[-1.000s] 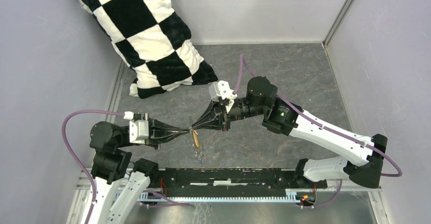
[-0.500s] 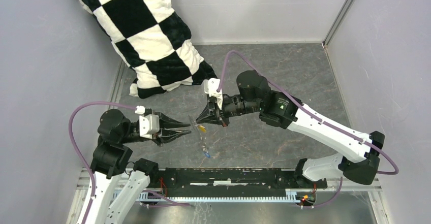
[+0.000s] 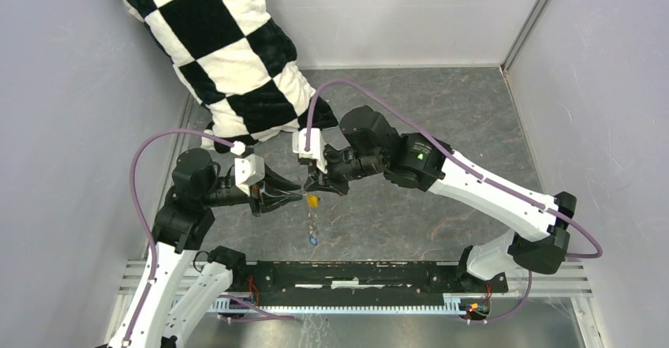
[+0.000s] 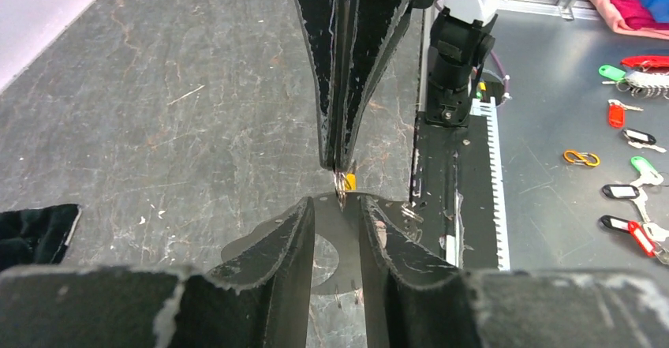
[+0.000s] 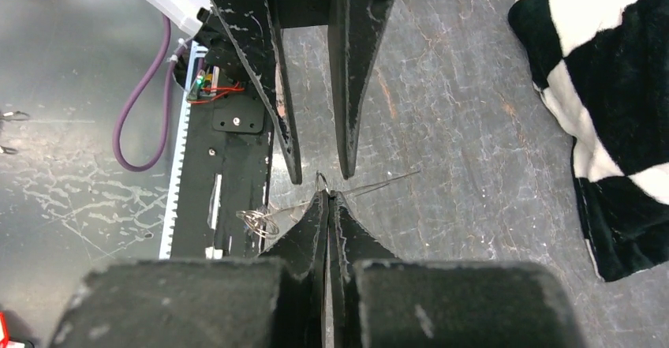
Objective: Put the keys on the keyring
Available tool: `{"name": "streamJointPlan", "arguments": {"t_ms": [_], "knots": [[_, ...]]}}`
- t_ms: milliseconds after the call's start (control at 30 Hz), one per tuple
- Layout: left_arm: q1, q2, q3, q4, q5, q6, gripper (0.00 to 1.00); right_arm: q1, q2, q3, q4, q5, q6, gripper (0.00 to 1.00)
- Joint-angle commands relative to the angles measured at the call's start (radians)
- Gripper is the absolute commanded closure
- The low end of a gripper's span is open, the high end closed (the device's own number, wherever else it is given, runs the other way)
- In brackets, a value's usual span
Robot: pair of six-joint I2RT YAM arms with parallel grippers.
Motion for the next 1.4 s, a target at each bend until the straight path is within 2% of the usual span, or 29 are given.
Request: {"name": "streamJointPlan", "arguments": {"t_ms": [0, 133, 267, 333, 467, 533, 600, 667, 767, 867, 1000, 1133, 1367], "knots": [[-0.002, 0.006, 0.030, -0.006, 0.046, -0.016, 0.66, 0.037, 0.029, 0.096, -0.057, 0.078, -0.043, 0.99], [-0.002, 0.006, 0.027, -0.007, 0.002, -0.003, 0.67, 0.061, 0.058, 0.143, -0.090, 0.107, -0.052, 1.00], [-0.002, 0.007, 0.031, -0.016, -0.001, 0.007, 0.72, 0.077, 0.087, 0.192, -0.119, 0.127, -0.056, 0.99], [-0.002, 0.002, 0.028, -0.020, 0.005, 0.010, 0.78, 0.085, 0.101, 0.212, -0.128, 0.131, -0.055, 0.99], [-0.002, 0.002, 0.034, -0.059, 0.020, 0.057, 0.97, 0.097, 0.124, 0.248, -0.146, 0.136, -0.052, 0.99], [-0.002, 0.003, 0.042, -0.076, 0.030, 0.079, 0.98, 0.099, 0.123, 0.255, -0.136, 0.127, -0.040, 1.00], [-0.002, -0.002, 0.041, -0.079, 0.044, 0.089, 0.98, 0.098, 0.108, 0.244, -0.106, 0.128, -0.022, 0.95], [-0.001, -0.009, 0.041, -0.070, 0.053, 0.088, 0.98, 0.097, 0.069, 0.200, -0.050, 0.125, -0.011, 0.87], [-0.001, -0.025, 0.023, 0.028, 0.063, -0.013, 0.98, 0.066, -0.030, 0.076, 0.076, 0.100, 0.027, 0.74], [-0.001, -0.053, -0.013, 0.173, 0.080, -0.145, 0.98, 0.015, -0.133, -0.088, 0.237, 0.009, 0.087, 0.69], [-0.002, -0.096, -0.087, 0.441, 0.106, -0.360, 0.98, -0.041, -0.237, -0.289, 0.515, -0.142, 0.204, 0.66], [-0.002, -0.091, -0.109, 0.570, 0.115, -0.461, 0.98, -0.076, -0.252, -0.371, 0.699, -0.252, 0.324, 0.65], [-0.002, -0.064, -0.095, 0.647, 0.112, -0.516, 0.98, -0.082, -0.217, -0.370, 0.752, -0.292, 0.370, 0.64]]}}
